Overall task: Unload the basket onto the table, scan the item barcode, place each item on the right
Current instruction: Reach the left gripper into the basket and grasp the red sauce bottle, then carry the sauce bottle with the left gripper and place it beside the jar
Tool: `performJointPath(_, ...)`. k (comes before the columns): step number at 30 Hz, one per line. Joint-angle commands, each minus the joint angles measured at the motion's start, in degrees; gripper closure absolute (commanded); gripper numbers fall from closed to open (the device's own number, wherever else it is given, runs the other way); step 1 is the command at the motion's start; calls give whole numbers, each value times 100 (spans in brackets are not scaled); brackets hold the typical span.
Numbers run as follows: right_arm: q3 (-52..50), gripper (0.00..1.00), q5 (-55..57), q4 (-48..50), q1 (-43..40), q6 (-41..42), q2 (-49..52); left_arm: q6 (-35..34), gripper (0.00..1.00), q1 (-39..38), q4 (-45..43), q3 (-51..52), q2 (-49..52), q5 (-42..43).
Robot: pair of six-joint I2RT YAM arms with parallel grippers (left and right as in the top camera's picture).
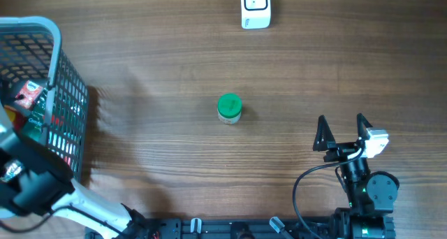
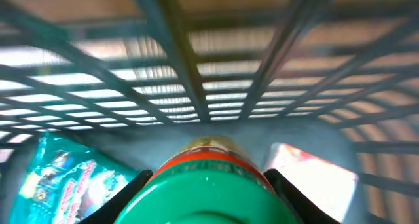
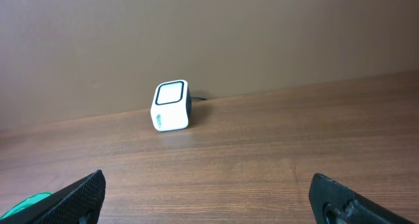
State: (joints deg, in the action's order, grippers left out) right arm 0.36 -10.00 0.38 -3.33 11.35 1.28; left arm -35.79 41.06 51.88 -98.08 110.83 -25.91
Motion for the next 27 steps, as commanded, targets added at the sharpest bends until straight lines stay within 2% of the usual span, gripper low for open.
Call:
performJointPath(1,-7,0,103,20,-39,68,7,103,55,42,-26,-42,-1088,63)
performJointPath(5,-7,0,103,20,-39,68,7,96,54,42,-76,-42,-1904,470)
performJointPath(9,-7,0,103,20,-39,70,7,79,54,-28,-186,-42,-2789,1615)
performJointPath(13,-7,0,103,20,-39,70,7,81,52,-518,-330,-42,-3576,2734)
performJointPath(15,-7,0,103,20,-39,70,7,79,51,-979,-358,-42,-3899,2911)
performJointPath(20,-7,0,103,20,-39,70,7,87,51,-2940,-129,-39,-4201,2992)
performJointPath(22,-7,0,103,20,-39,70,7,105,51,-3856,74,-39,-4046,2846)
performJointPath(27,-7,0,103,20,-39,68,7,105,51,-5344,190,-39,-3383,2214)
